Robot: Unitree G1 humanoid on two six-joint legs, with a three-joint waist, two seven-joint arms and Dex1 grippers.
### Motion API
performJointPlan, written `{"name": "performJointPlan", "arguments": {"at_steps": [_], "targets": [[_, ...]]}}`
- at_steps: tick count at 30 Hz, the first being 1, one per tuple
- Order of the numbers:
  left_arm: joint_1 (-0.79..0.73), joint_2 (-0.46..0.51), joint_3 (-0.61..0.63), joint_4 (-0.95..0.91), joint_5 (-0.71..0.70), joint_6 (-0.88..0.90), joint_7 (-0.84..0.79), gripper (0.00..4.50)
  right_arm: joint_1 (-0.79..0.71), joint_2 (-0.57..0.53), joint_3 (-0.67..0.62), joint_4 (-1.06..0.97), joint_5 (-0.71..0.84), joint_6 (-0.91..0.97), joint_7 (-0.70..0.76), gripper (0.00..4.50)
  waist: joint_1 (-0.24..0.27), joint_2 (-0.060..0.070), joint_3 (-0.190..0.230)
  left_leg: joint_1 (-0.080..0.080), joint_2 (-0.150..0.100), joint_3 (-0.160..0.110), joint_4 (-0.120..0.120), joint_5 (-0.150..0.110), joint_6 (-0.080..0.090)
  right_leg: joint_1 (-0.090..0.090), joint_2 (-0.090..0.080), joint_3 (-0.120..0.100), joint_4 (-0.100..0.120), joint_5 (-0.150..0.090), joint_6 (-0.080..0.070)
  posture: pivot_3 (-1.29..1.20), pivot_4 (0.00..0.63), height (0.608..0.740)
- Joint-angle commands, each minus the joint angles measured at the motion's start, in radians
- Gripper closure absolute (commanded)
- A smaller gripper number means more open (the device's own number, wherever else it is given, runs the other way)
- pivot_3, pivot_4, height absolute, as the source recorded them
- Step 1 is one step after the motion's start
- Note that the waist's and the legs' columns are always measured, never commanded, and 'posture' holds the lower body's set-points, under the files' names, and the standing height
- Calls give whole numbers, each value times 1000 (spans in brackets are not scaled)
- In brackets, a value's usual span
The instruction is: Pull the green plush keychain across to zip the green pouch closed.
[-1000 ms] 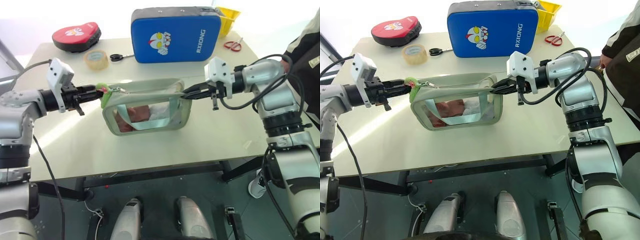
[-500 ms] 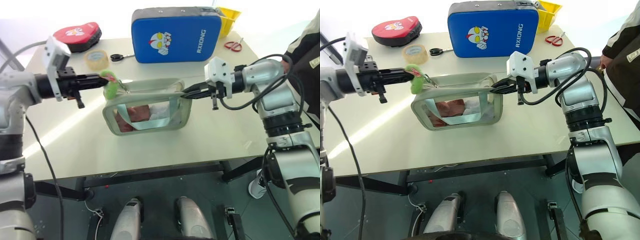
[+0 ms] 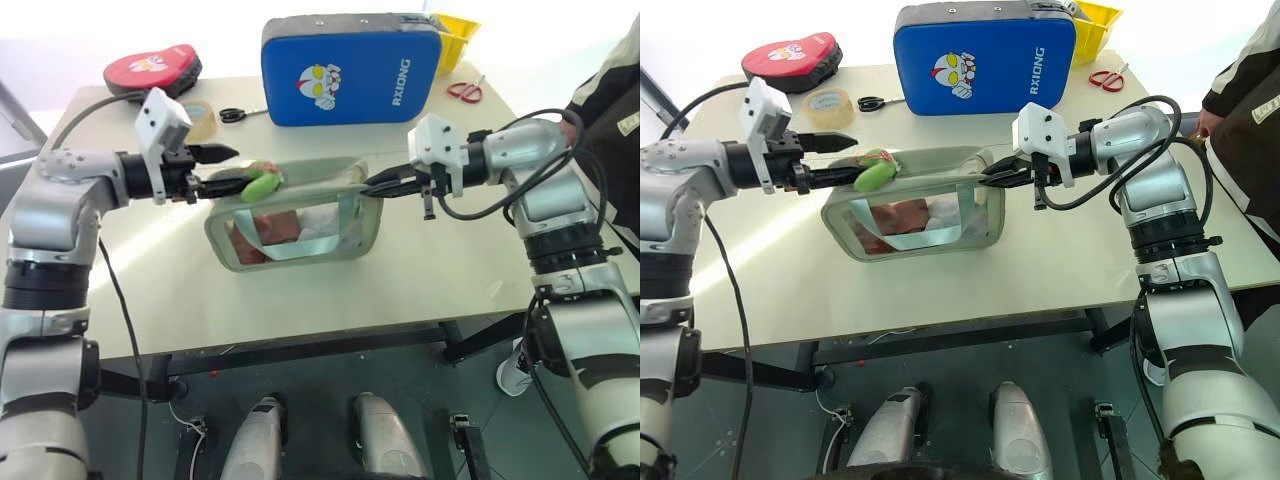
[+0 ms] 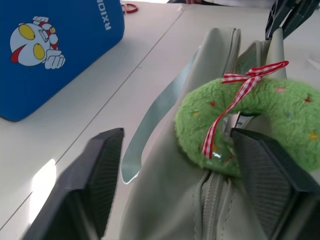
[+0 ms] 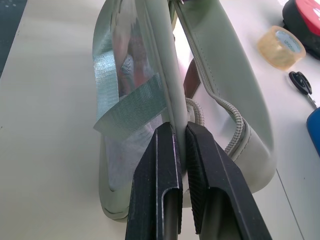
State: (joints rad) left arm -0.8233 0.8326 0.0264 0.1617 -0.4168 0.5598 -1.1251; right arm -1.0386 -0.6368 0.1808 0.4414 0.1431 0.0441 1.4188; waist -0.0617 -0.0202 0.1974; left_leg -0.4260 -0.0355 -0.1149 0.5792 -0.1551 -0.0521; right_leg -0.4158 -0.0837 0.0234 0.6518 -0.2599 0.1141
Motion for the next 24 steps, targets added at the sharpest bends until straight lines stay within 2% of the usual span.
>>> {"name": "performJointPlan", "arguments": {"at_steps": [1,6,11,15,19,22,24], "targets": [[-27,67,63,-27,-30,16,-42,27,-8,-15,-26,-20,8,-4,-5,4500,-1,0,0,0,0,0,0,0,0,0,0,0,0,0,0,0,150,740],[-7,132,146,-114,-127,131,-51,27,-9,-17,-27,-15,8,-4,-5,4500,-4,0,0,0,0,0,0,0,0,0,0,0,0,0,0,0,150,740],[165,187,175,-293,-203,212,-90,27,-13,-8,-23,-11,7,-3,-9,4500,-7,0,0,0,0,0,-1,0,0,0,0,0,0,0,0,0,150,740],[298,199,106,-353,-103,115,-61,27,-23,0,-18,-9,6,1,-7,4500,-6,0,0,0,0,0,-1,0,0,0,0,0,0,0,0,0,150,740],[300,150,81,-304,-38,34,10,27,-16,-3,-16,-26,10,12,-1,4500,-3,0,0,0,0,0,-1,0,0,1,0,0,-1,0,0,0,150,740],[279,111,85,-272,-31,15,40,814,-12,-7,-17,-33,11,19,2,4500,-1,0,0,1,0,0,0,0,0,1,0,0,-1,0,0,0,150,740],[274,101,89,-272,-41,20,38,1818,-10,-8,-18,-35,11,20,2,4500,-4,0,0,0,0,0,0,0,0,1,0,0,-1,0,0,0,150,740]]}}
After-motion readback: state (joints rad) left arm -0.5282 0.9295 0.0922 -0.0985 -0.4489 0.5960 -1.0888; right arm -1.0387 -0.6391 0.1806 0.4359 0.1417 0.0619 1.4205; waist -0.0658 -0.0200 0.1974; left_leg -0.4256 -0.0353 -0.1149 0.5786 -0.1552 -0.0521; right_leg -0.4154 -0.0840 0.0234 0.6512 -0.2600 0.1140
